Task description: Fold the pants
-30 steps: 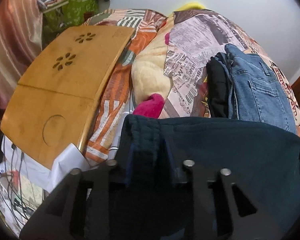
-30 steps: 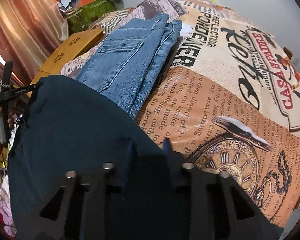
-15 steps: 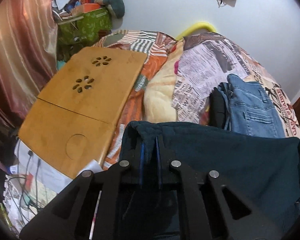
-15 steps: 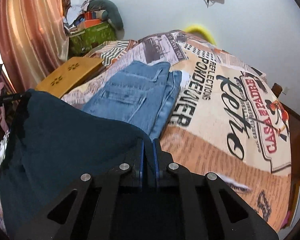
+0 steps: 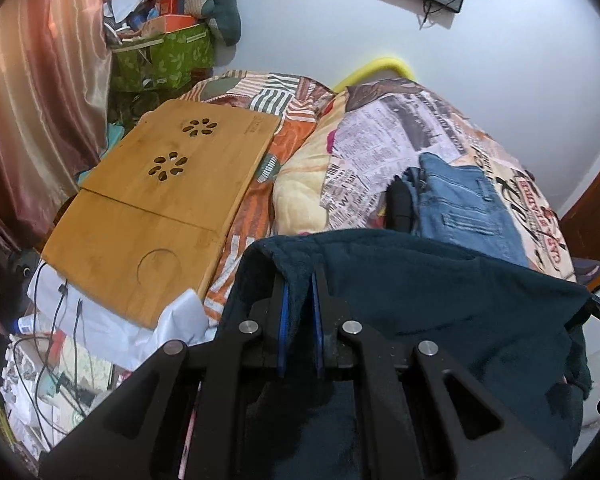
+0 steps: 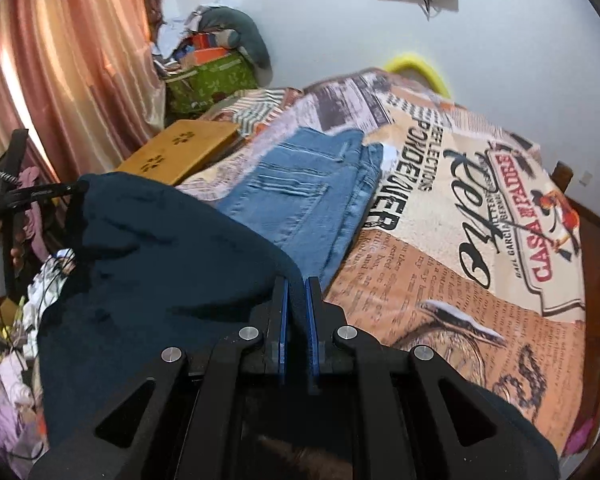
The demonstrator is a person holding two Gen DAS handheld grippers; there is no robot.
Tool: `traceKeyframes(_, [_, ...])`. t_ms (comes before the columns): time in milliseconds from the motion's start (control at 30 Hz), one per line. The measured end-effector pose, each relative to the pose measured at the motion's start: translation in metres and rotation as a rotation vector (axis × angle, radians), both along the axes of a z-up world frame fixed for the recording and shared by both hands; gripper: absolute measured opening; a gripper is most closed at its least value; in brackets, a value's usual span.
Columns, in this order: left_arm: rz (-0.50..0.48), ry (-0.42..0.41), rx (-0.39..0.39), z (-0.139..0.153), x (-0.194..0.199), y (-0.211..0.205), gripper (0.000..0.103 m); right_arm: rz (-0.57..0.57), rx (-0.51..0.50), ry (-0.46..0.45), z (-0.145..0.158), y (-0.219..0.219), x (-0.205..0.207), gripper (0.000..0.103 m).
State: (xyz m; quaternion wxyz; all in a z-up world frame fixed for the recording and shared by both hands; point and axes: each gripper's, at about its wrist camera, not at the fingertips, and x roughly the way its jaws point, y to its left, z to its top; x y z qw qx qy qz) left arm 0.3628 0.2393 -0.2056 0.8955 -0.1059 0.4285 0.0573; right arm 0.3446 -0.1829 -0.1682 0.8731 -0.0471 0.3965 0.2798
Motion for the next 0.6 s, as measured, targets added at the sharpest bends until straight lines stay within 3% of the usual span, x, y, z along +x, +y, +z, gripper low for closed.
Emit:
traceKeyframes(167, [-0.015, -0.012, 0.005, 0.017, -0.039, -0.003, 0.010, 0.025, -0.027, -0.037, 0.015, 0.001, -0.044, 0.008])
traceKeyframes(333, [-0.010, -0.018, -0.007, 0.029, -0.083, 0.004, 0.010, 0.029, -0.008, -0.017, 0.017, -0.002, -0.077, 0.008])
traceKeyframes(600, [0.023, 0.008, -0.058, 0.016, -0.140, 0.020, 0.010, 0.049, 0.018, 0.013, 0.014, -0.005, -0.125, 0.008])
